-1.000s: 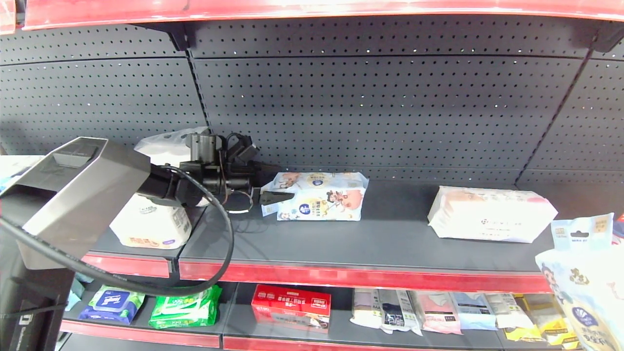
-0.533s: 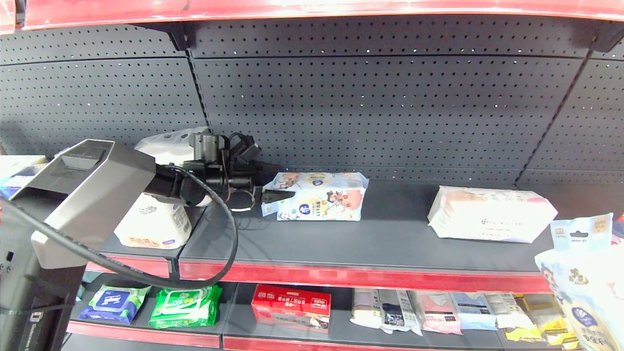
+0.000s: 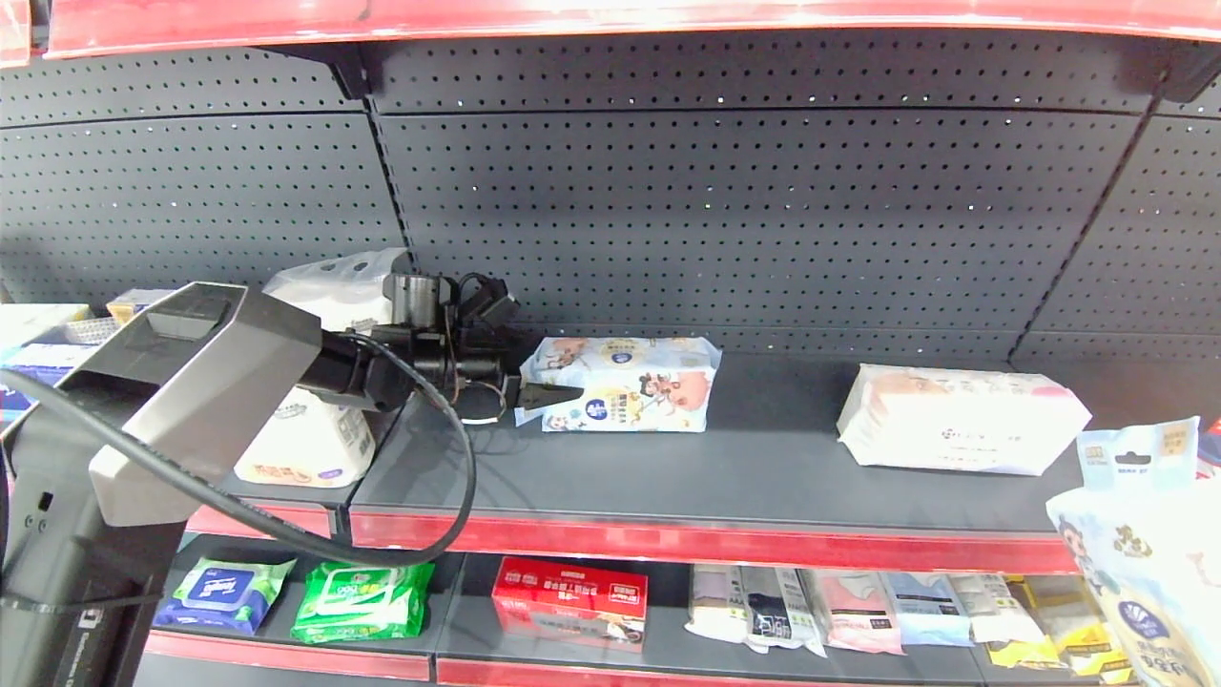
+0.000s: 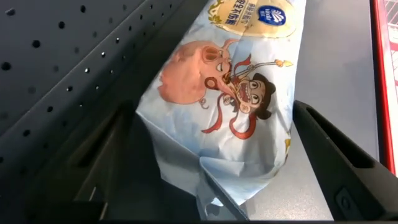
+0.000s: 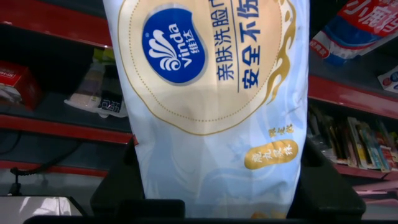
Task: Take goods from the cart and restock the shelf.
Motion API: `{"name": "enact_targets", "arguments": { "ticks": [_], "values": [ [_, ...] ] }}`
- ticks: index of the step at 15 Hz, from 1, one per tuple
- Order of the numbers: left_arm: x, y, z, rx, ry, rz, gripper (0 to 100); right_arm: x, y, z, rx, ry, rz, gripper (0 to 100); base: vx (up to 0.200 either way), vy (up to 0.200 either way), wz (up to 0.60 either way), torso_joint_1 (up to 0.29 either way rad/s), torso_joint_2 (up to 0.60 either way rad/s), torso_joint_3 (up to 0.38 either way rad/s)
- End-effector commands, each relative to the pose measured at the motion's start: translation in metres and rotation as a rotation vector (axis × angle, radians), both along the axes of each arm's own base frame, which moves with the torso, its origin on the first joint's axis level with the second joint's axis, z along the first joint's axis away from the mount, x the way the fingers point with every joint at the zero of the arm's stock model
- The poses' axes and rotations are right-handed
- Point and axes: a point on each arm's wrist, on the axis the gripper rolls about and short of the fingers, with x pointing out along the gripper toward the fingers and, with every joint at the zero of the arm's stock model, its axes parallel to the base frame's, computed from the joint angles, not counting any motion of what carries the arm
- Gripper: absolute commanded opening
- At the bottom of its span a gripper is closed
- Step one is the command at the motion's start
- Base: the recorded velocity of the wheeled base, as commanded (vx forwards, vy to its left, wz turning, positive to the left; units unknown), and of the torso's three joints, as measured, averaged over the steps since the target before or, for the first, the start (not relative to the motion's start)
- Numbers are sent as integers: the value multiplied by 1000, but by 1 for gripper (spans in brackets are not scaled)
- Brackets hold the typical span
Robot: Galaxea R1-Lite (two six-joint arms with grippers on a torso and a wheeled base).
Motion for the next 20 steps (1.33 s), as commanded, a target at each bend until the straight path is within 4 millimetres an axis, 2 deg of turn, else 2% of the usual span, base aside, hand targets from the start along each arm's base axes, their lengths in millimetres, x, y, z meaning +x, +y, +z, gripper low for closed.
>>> {"name": "enact_targets", "arguments": {
  "ticks": [1, 5, 6, 15, 20],
  "values": [
    [0, -2, -5, 2, 7, -5, 100, 0, 0, 0, -1, 0, 0, 0, 0, 0, 0, 0, 0, 0],
    [0, -7, -6, 2, 9, -14, 100, 0, 0, 0, 1, 2, 0, 0, 0, 0, 0, 0, 0, 0],
    [1, -7, -6, 2, 7, -14, 0, 0, 0, 0, 1, 2, 0, 0, 0, 0, 0, 0, 0, 0],
    [-6, -4, -1, 3, 14, -16, 0, 1, 0, 0, 4, 9, 0, 0, 0, 0, 0, 0, 0, 0],
    [-20, 3, 22, -11, 2, -23, 0, 1, 0, 0, 5, 12, 7, 0, 0, 0, 0, 0, 0, 0]
  ]
}}
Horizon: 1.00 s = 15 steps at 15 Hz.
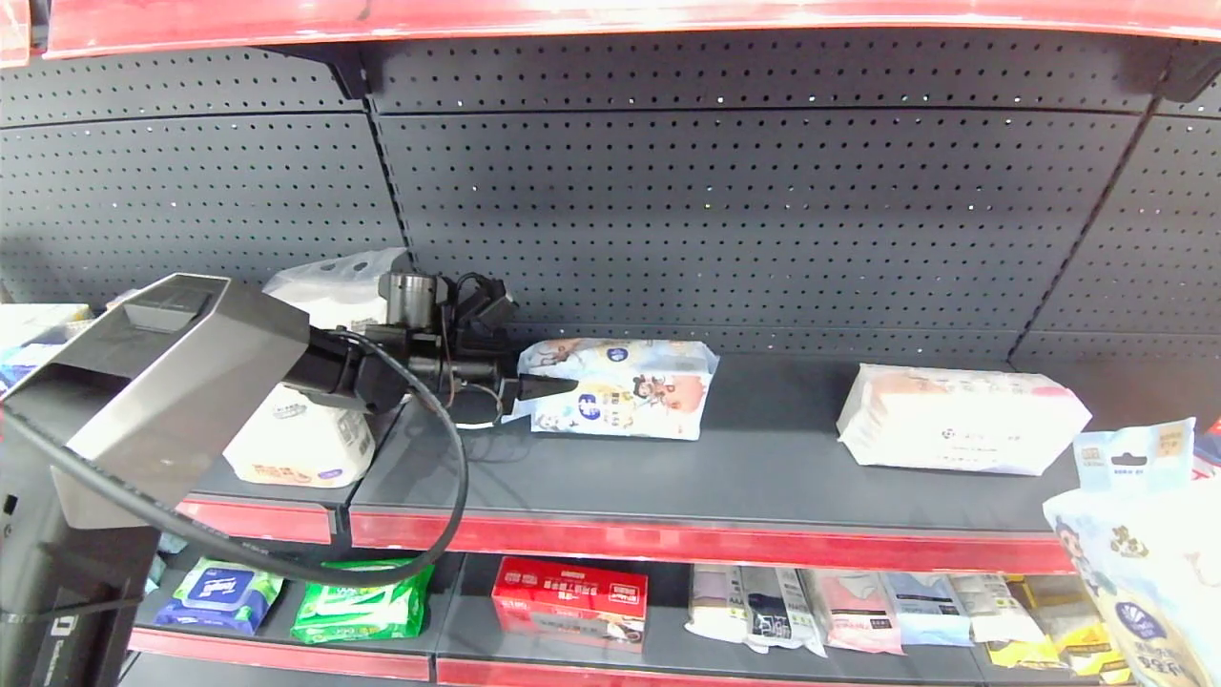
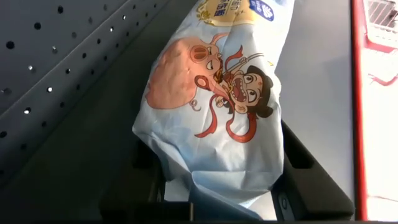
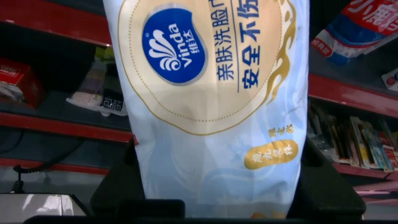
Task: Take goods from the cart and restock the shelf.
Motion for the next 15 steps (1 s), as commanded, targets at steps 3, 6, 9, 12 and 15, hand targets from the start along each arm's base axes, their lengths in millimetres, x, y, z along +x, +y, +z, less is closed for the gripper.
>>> {"name": "enact_targets", "arguments": {
  "ticks": [3, 6, 9, 12, 15],
  "values": [
    [-17, 7, 18, -5, -6, 2, 0, 1, 0, 0, 1, 7, 5, 0, 0, 0, 0, 0, 0, 0],
    [-16, 15, 16, -4, 5, 18, 0, 2, 0, 0, 3, 15, 10, 0, 0, 0, 0, 0, 0, 0],
    [-21, 23, 14, -6, 21, 27, 0, 2, 0, 0, 7, 20, 23, 0, 0, 0, 0, 0, 0, 0],
    [-25, 25, 14, -12, 35, 15, 0, 2, 0, -1, 9, 26, 26, 0, 0, 0, 0, 0, 0, 0],
    [-23, 32, 18, -34, 53, 46, 0, 2, 0, -1, 9, 25, 26, 0, 0, 0, 0, 0, 0, 0]
  ]
}}
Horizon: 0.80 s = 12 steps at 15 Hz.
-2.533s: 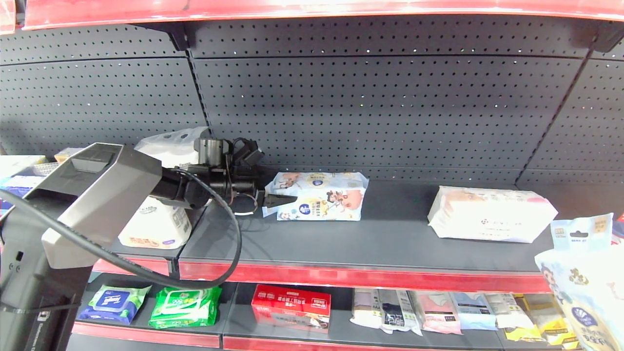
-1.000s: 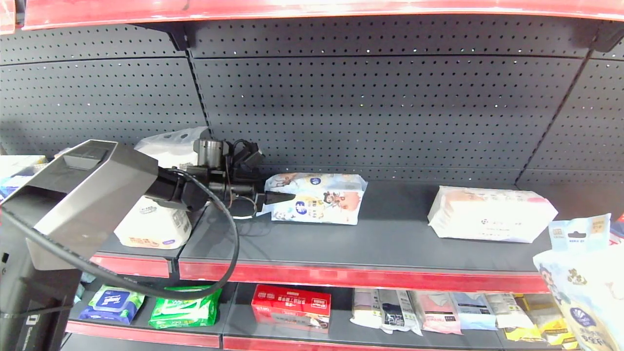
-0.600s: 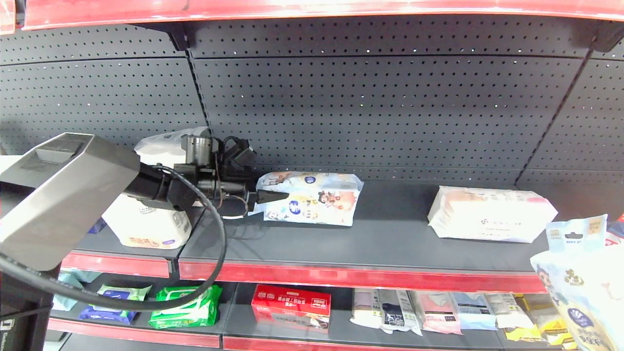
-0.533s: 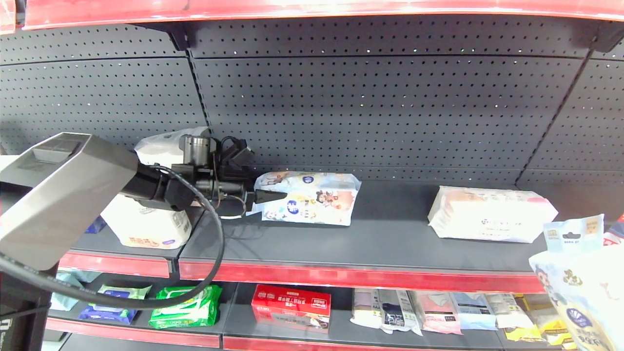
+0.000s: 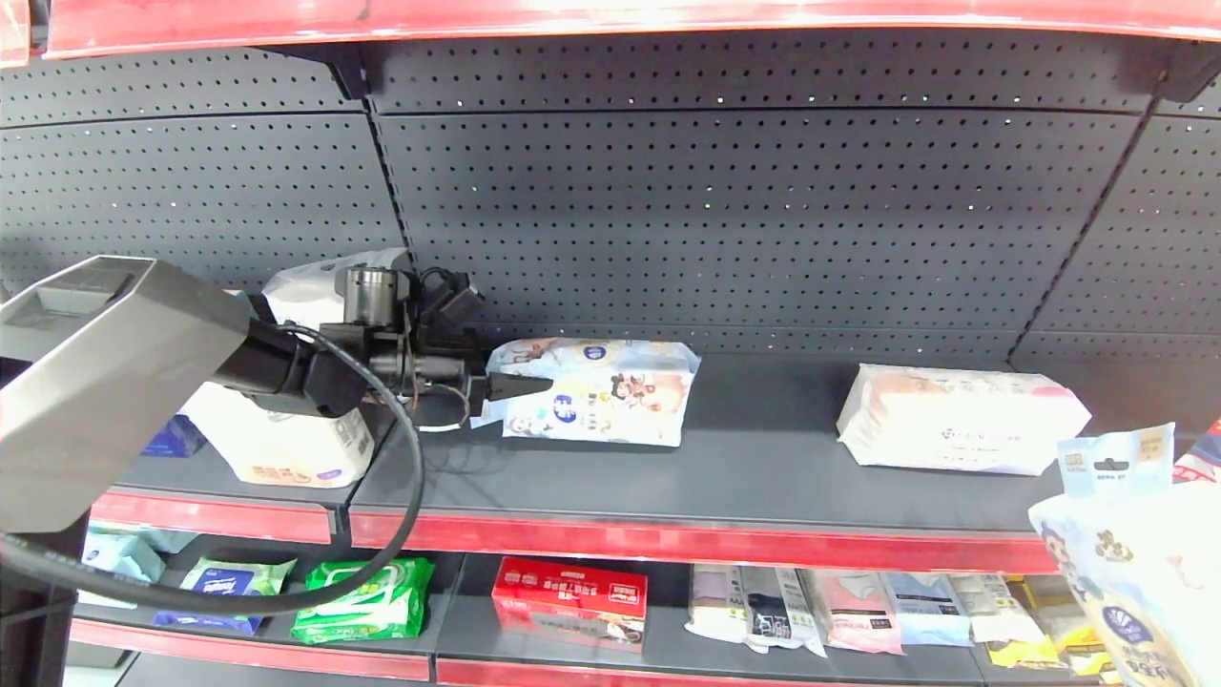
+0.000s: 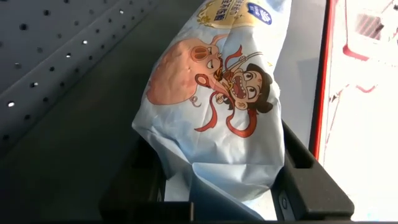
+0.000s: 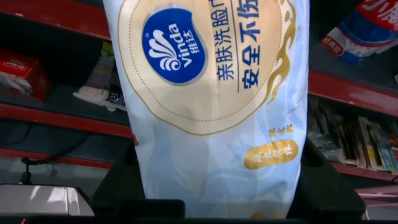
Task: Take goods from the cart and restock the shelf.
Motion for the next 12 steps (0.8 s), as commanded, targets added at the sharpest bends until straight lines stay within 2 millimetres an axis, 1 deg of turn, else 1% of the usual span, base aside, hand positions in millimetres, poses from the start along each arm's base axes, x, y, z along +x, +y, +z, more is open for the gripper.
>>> {"name": "enact_targets", "arguments": {
  "ticks": [1, 3, 4, 7, 12],
  "values": [
    [1, 5, 3, -8, -7, 14, 0, 0, 0, 0, 0, 0, 1, 0, 0, 0, 0, 0, 0, 0],
    [0, 14, 2, -23, 5, 40, 0, 0, 0, 0, 0, 0, 1, 0, 0, 0, 0, 0, 0, 0],
    [-6, 18, 3, -32, 14, 39, 0, 0, 0, 0, -1, -2, 1, 0, 0, 0, 0, 0, 0, 0],
    [-8, 18, 5, -49, 15, 38, 0, 0, 0, 0, -1, -2, 1, 0, 0, 0, 0, 0, 0, 0],
    [0, 14, 15, -125, 21, 58, 0, 0, 0, 0, -2, -4, 3, 0, 0, 0, 0, 0, 0, 0]
  ]
}}
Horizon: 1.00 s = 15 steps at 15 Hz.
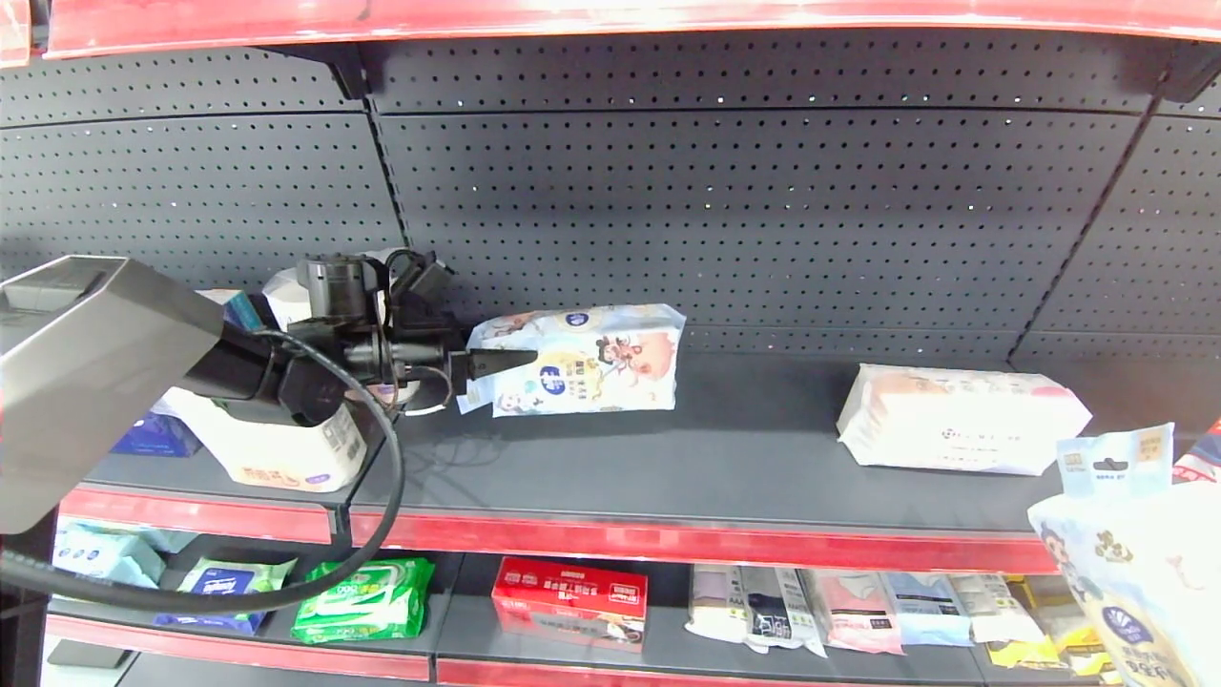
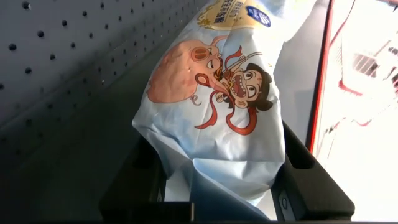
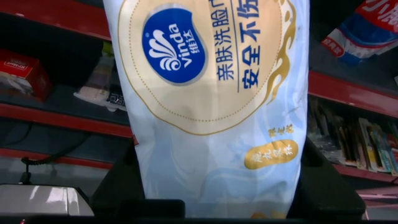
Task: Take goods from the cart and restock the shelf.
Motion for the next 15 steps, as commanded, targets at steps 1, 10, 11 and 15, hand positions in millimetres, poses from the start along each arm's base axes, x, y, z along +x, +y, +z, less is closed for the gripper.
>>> {"name": "enact_targets", "arguments": {
  "ticks": [1, 10, 11, 15],
  "values": [
    [5, -1, 1, -19, -1, 6, 0, 0, 0, 0, 0, -2, 0, 0, 0, 0, 0, 0, 0, 0],
    [2, -2, 31, -72, -28, -53, 0, 0, 0, 0, -3, 0, 3, 0, 0, 0, 0, 0, 0, 0],
    [-1, -1, 38, -74, -40, -56, 0, 0, 0, 0, -3, 0, 3, 0, 0, 0, 0, 0, 0, 0],
    [-13, 1, 53, -75, -65, -54, 0, 0, 0, 0, -2, -4, 1, 0, 0, 0, 0, 0, 0, 0]
  ]
}}
